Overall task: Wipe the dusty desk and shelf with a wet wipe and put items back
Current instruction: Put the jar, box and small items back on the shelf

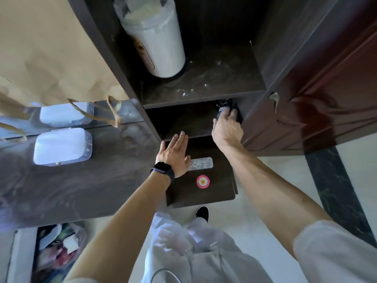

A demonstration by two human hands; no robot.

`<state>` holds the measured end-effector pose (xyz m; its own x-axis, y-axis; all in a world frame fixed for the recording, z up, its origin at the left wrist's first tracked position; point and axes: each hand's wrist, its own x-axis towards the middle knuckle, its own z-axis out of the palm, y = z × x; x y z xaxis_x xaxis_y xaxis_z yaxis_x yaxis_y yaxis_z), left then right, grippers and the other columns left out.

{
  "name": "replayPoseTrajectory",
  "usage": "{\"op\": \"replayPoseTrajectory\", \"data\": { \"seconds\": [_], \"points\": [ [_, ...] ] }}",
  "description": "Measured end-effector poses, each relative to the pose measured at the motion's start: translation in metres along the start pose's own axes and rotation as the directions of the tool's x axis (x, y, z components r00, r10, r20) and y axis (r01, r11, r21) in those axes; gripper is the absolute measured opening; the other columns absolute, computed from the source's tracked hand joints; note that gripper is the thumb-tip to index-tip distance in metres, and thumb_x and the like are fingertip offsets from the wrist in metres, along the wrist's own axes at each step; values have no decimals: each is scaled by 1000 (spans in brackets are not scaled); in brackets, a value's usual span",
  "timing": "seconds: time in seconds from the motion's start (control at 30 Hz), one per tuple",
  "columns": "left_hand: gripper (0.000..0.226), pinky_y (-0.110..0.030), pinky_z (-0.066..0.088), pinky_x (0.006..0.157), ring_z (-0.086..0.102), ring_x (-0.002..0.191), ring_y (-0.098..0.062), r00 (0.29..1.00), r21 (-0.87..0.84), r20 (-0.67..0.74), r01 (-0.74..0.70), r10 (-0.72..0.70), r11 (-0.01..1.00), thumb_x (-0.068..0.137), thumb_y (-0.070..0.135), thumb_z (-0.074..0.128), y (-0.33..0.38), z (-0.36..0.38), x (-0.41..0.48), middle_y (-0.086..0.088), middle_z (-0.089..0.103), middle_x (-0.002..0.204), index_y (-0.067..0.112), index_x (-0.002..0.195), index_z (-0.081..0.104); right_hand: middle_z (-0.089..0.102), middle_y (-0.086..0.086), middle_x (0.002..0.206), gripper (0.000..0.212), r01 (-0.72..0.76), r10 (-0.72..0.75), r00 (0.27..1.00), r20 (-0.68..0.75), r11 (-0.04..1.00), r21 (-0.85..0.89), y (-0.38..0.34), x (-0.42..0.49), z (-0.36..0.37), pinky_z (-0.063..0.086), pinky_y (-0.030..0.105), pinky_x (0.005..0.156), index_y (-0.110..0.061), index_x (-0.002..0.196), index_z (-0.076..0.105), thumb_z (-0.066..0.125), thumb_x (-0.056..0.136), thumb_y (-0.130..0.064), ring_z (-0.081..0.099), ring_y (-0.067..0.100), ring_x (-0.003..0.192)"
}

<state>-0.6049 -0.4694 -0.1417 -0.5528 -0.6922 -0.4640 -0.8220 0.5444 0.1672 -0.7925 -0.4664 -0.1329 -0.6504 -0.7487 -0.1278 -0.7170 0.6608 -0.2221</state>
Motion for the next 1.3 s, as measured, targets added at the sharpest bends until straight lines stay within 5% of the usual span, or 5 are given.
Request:
{"op": "replayPoseTrajectory", "data": {
  "seconds": [0.1,0.27,0.53,0.93,1.3],
  "points": [
    [74,-46,6,124,1,153,-18,999,-12,-25,24,-24,1000,100,40,42,6,-6,3,4,-5,166,20,159,1,51,17,125,44,0,3,999,-40,996,91,3,-7,3,51,41,68,-5,131,38,53,100,-33,66,35,98],
    [63,-44,37,110,42,134,-28,967,-231,-245,12,-70,973,94,37,54,31,-30,25,-5,48,146,21,151,34,60,18,110,33,134,-85,986,-142,913,386,42,-51,5,57,41,68,-5,121,48,58,97,-26,69,34,88],
    [74,-38,48,101,56,124,-26,924,-725,-299,-58,-237,687,81,31,75,94,-46,115,-7,54,140,15,145,42,64,5,127,57,-30,43,999,-11,836,547,125,-137,12,57,32,83,-16,145,37,61,97,-36,71,17,94],
    [82,-41,43,106,46,129,-36,934,-594,-256,51,-249,803,80,53,72,97,-48,123,-15,37,147,17,146,37,73,7,109,51,-106,165,985,-51,808,580,153,-165,8,42,7,76,-10,140,46,65,94,-23,72,14,84],
    [64,-35,52,91,56,115,-18,976,-542,-191,-13,-108,841,79,53,73,13,22,-35,8,49,129,33,135,47,70,6,121,53,-30,-85,978,189,845,534,94,-173,11,48,17,81,-17,146,42,58,98,-31,67,7,92]
  ]
}}
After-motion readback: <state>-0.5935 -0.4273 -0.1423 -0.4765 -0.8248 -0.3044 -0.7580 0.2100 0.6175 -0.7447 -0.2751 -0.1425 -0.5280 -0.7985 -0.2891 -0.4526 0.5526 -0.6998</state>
